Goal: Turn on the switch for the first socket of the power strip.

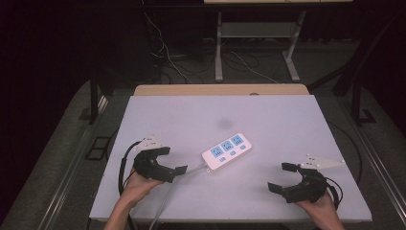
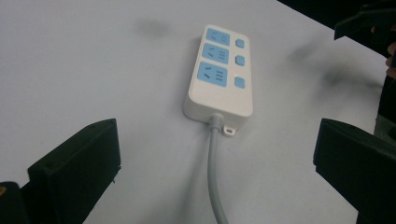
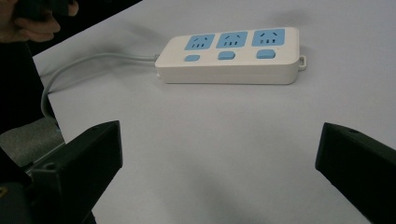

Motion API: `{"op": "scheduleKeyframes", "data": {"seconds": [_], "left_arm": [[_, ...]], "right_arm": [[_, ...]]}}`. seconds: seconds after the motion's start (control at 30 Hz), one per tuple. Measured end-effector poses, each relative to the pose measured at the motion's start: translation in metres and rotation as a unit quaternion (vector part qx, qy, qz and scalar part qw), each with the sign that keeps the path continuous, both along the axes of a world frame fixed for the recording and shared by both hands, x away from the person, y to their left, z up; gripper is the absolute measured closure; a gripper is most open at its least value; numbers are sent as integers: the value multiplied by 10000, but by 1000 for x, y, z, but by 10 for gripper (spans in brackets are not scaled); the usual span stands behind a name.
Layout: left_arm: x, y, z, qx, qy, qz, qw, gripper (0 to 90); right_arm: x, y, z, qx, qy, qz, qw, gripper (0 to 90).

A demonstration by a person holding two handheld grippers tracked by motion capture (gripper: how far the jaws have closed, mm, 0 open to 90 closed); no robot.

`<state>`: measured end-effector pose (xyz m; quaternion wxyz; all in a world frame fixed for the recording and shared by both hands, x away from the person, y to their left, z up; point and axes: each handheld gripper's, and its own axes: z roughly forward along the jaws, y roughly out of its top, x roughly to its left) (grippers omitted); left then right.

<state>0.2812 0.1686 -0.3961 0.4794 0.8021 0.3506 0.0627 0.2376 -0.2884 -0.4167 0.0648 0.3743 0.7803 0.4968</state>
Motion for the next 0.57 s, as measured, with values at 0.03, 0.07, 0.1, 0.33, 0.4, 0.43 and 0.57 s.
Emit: {"op": "scheduleKeyframes", "data": {"seconds": [0.03,0.07,0.1,0.33,0.4,0.43,0.57], "left_arm": [[-2,1,-3,-14,11,13,10000,0],[-4,1,-7,-46,20,43,10000,0],[-6,2,-9,-32,18,66,10000,0],[-14,9,-26,-46,11,282,9996,0],[-15,11,-28,-50,17,295,9996,0],[-16,11,-29,-61,2,333,9994,0],[-17,13,-31,-77,-9,375,9993,0]], "right_arm": [[0,0,0,0,-1,1,10000,2],[0,0,0,0,1,2,10000,3],[0,0,0,2,4,0,10000,3],[-3,0,0,11,21,37,10000,2],[-4,1,0,7,22,56,10000,2],[-4,1,0,-2,20,59,10000,2],[-5,2,0,-9,26,77,10000,2]]}}
